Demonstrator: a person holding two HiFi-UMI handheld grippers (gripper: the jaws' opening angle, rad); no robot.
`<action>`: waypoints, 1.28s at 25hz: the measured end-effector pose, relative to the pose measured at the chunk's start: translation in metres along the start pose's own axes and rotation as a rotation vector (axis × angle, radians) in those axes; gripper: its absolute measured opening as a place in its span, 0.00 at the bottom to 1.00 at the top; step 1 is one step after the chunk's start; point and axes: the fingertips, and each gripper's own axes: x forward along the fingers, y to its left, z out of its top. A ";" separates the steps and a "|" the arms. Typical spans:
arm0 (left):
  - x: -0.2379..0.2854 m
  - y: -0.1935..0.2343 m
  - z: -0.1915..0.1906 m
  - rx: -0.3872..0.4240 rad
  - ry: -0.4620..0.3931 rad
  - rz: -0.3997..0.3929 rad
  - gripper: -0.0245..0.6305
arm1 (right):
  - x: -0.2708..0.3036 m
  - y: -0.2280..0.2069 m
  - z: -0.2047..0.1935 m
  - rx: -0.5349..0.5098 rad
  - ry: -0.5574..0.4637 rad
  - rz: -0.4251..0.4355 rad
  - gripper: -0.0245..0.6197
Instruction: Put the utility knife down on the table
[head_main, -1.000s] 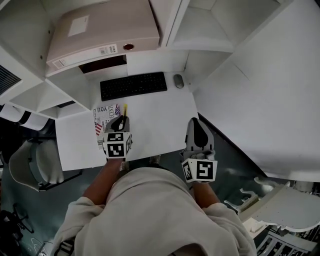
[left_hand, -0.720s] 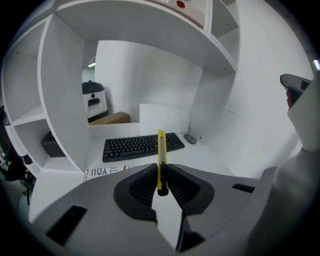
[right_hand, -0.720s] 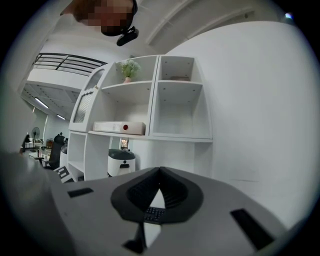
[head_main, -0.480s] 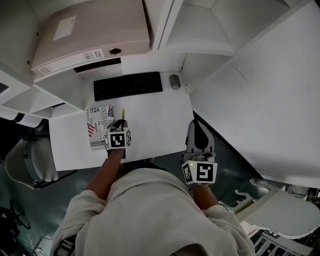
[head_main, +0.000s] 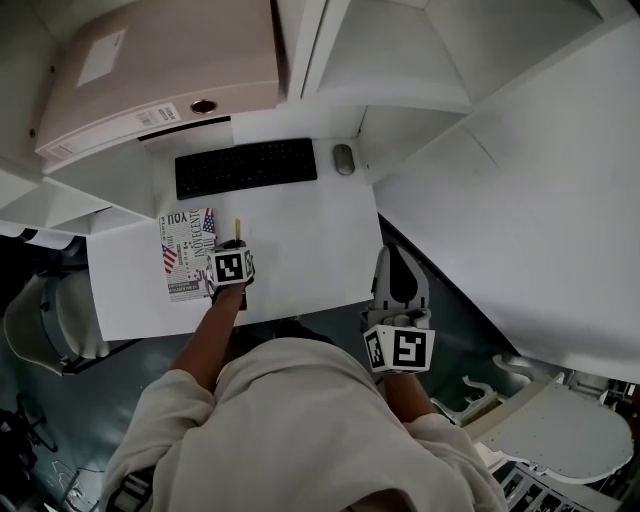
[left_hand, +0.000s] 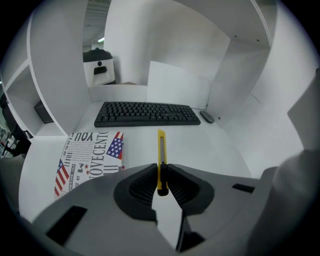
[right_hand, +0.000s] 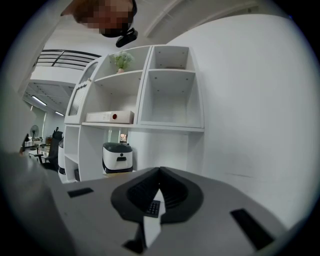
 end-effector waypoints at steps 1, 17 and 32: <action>0.003 0.000 -0.001 -0.003 0.007 0.005 0.14 | 0.001 -0.003 -0.001 0.000 0.003 -0.002 0.04; 0.061 -0.008 -0.030 -0.158 0.124 0.019 0.14 | 0.010 -0.037 -0.021 -0.010 0.052 -0.011 0.04; 0.079 -0.006 -0.041 -0.117 0.206 0.062 0.14 | 0.027 -0.048 -0.028 0.001 0.065 -0.003 0.04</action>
